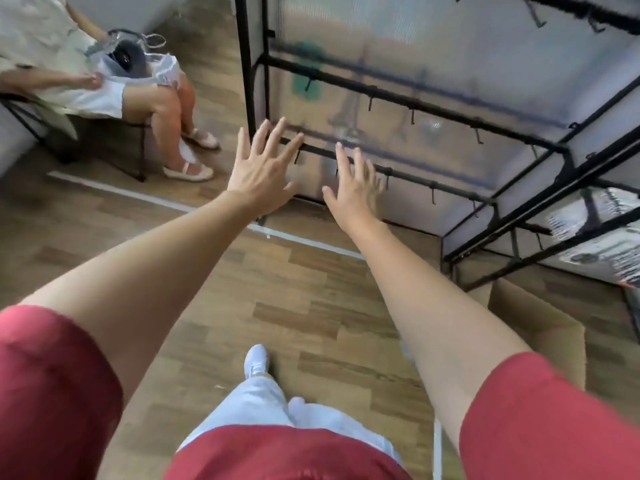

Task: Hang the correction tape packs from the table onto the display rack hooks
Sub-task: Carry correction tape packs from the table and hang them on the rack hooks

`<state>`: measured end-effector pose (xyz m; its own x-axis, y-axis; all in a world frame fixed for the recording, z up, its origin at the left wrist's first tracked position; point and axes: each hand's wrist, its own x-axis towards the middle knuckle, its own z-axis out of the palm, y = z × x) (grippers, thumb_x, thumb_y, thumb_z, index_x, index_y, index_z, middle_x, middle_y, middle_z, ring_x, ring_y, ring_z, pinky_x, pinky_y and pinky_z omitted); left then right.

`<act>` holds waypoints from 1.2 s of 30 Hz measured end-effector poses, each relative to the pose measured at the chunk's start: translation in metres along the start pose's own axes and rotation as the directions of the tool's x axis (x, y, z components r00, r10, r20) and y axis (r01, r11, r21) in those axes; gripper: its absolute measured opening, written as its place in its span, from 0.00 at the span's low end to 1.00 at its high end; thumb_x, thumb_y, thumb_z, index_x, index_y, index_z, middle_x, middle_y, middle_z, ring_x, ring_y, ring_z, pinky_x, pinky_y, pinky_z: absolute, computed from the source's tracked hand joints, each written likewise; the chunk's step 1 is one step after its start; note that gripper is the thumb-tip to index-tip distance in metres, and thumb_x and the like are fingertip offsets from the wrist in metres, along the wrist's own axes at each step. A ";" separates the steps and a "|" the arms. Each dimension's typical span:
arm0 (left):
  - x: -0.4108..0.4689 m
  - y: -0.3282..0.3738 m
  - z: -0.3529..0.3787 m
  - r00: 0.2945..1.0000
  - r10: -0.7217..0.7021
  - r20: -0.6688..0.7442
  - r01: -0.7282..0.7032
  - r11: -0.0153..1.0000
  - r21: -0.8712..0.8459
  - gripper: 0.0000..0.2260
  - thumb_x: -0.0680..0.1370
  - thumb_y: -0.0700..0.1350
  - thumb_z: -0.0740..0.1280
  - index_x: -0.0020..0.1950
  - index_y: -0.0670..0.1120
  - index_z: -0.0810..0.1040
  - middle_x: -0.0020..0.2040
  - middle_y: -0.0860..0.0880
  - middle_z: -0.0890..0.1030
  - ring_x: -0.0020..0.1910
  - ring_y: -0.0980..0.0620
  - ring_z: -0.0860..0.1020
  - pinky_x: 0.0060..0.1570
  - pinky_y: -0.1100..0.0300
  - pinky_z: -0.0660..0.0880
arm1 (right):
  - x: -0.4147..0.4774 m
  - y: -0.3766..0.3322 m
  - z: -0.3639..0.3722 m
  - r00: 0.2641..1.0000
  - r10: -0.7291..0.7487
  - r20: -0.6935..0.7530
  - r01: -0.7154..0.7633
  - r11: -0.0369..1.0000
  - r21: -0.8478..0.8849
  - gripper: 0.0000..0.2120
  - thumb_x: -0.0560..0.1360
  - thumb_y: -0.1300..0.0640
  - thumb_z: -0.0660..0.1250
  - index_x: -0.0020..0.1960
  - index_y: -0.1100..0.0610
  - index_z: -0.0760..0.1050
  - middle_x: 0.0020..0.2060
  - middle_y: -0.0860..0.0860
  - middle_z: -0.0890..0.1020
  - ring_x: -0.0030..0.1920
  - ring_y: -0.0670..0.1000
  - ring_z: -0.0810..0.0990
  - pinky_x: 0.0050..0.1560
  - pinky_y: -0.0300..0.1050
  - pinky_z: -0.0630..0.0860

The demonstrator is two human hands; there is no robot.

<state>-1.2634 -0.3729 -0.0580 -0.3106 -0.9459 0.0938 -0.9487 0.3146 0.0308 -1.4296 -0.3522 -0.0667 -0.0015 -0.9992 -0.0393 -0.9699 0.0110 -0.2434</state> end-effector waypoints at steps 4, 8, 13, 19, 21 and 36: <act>-0.076 -0.019 0.020 0.986 -0.142 0.093 0.144 0.989 -0.019 0.35 0.78 0.54 0.63 0.79 0.52 0.47 0.79 0.45 0.43 0.77 0.43 0.44 0.73 0.41 0.41 | -0.057 -0.021 0.036 0.975 -0.150 0.164 0.162 0.985 -0.065 0.33 0.81 0.49 0.57 0.78 0.46 0.42 0.78 0.52 0.47 0.77 0.58 0.48 0.74 0.60 0.49; -0.153 -0.057 0.034 0.952 -0.271 0.142 0.274 0.962 -0.003 0.36 0.78 0.56 0.63 0.79 0.52 0.46 0.79 0.45 0.42 0.77 0.43 0.43 0.73 0.41 0.42 | -0.100 -0.065 0.066 0.937 -0.213 0.276 0.245 0.966 -0.087 0.32 0.81 0.49 0.57 0.78 0.47 0.42 0.78 0.52 0.47 0.77 0.58 0.47 0.74 0.60 0.47; -0.257 -0.121 0.027 0.880 -0.454 0.140 0.463 0.886 -0.038 0.36 0.78 0.55 0.63 0.79 0.52 0.45 0.79 0.44 0.42 0.77 0.42 0.43 0.74 0.42 0.41 | -0.146 -0.149 0.096 0.905 -0.296 0.306 0.336 0.938 -0.087 0.33 0.81 0.48 0.57 0.78 0.47 0.42 0.78 0.53 0.47 0.77 0.59 0.48 0.74 0.59 0.47; -0.406 -0.208 0.012 0.750 -0.650 0.126 0.657 0.754 -0.024 0.35 0.78 0.56 0.62 0.79 0.53 0.45 0.79 0.45 0.43 0.77 0.43 0.43 0.73 0.43 0.41 | -0.220 -0.282 0.138 0.826 -0.439 0.354 0.491 0.868 -0.069 0.33 0.81 0.47 0.57 0.79 0.47 0.42 0.78 0.54 0.48 0.77 0.59 0.48 0.73 0.59 0.48; -0.457 -0.239 0.005 0.685 -0.717 0.128 0.724 0.689 -0.018 0.34 0.79 0.56 0.61 0.79 0.53 0.45 0.79 0.46 0.43 0.77 0.43 0.43 0.73 0.43 0.40 | -0.246 -0.332 0.153 0.784 -0.498 0.370 0.549 0.835 -0.042 0.33 0.81 0.47 0.58 0.79 0.47 0.42 0.78 0.54 0.48 0.77 0.59 0.48 0.74 0.60 0.47; -0.690 -0.379 -0.012 0.152 -0.984 0.089 0.988 0.152 -0.017 0.33 0.79 0.54 0.61 0.79 0.51 0.48 0.79 0.44 0.45 0.77 0.43 0.44 0.74 0.42 0.42 | -0.342 -0.602 0.228 0.333 -0.850 0.408 0.929 0.370 0.013 0.32 0.82 0.47 0.54 0.79 0.49 0.40 0.78 0.53 0.48 0.77 0.59 0.47 0.74 0.60 0.47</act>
<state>-0.6890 0.1618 -0.1223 0.8812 -0.4609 -0.1048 -0.4497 -0.8858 0.1147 -0.7899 -0.0087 -0.1280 0.9234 -0.3268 -0.2015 -0.3573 -0.9235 -0.1397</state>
